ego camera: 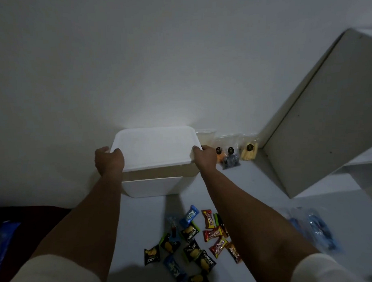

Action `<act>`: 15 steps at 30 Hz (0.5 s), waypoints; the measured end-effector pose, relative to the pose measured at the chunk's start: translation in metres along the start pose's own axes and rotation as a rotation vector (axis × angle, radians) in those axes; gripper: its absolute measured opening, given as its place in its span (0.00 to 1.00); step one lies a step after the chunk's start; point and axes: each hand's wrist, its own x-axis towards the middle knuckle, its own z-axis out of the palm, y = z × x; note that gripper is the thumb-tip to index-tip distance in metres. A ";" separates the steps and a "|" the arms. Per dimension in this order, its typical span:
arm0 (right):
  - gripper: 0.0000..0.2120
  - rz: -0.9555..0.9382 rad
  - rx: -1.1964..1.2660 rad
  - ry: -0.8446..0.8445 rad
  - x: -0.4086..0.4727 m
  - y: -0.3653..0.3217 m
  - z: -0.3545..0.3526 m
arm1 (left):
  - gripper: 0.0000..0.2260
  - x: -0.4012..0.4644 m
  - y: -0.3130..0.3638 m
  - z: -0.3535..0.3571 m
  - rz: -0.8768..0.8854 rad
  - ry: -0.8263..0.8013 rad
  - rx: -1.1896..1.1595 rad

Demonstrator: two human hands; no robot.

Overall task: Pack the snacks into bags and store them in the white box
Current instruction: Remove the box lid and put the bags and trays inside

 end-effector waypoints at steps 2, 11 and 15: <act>0.12 0.019 0.083 -0.008 0.000 -0.007 -0.004 | 0.19 0.001 0.005 -0.002 -0.032 0.045 -0.063; 0.08 0.036 0.323 -0.068 0.008 -0.004 -0.076 | 0.19 -0.069 0.036 0.015 0.023 0.054 -0.265; 0.12 0.102 0.334 0.016 0.025 0.033 -0.141 | 0.16 -0.150 0.040 0.056 0.109 -0.029 -0.207</act>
